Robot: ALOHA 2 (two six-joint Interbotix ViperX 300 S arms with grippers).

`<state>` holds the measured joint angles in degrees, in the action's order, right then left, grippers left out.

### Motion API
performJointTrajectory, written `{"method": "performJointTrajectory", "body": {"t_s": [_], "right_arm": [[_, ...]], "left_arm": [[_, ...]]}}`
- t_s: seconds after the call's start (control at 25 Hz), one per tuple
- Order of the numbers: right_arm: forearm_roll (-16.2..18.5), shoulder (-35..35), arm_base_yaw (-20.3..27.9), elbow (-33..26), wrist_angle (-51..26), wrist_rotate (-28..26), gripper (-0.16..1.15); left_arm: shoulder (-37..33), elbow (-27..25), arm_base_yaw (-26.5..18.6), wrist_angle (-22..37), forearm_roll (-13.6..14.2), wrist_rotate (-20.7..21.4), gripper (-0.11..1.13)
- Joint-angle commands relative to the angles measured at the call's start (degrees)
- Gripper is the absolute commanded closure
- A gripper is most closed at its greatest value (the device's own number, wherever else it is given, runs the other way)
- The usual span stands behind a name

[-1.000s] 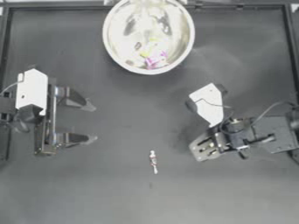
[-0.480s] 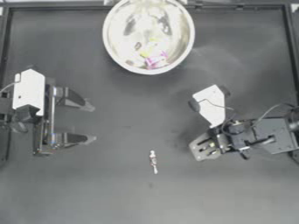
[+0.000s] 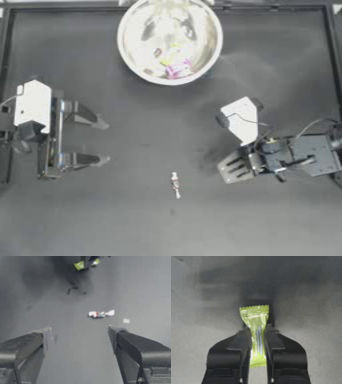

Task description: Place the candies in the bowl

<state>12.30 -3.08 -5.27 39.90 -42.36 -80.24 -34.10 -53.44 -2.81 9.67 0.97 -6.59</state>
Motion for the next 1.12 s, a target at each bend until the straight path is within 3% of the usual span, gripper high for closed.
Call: {"method": "performJointTrajectory", "body": {"t_s": [0.04,0.28,0.56,1.12], "right_arm": [[1.6,2.7,0.0,-2.0,-0.2,0.4,0.47],[8.4,8.6,1.0,-3.3,-0.7,-0.4,0.48],[15.8,12.2,6.1,-5.5,1.0,1.8,0.48],[24.1,13.4,21.4,-10.0,11.6,10.5,0.48]], "left_arm": [[-0.9,0.4,0.0,-0.4,-0.2,-0.1,0.03],[-1.0,0.1,0.0,-0.4,-1.0,-0.1,0.04],[-1.0,0.1,0.1,-0.4,-1.2,-0.1,0.04],[-1.0,-0.1,0.1,-0.4,-2.1,-0.1,0.04]]}}
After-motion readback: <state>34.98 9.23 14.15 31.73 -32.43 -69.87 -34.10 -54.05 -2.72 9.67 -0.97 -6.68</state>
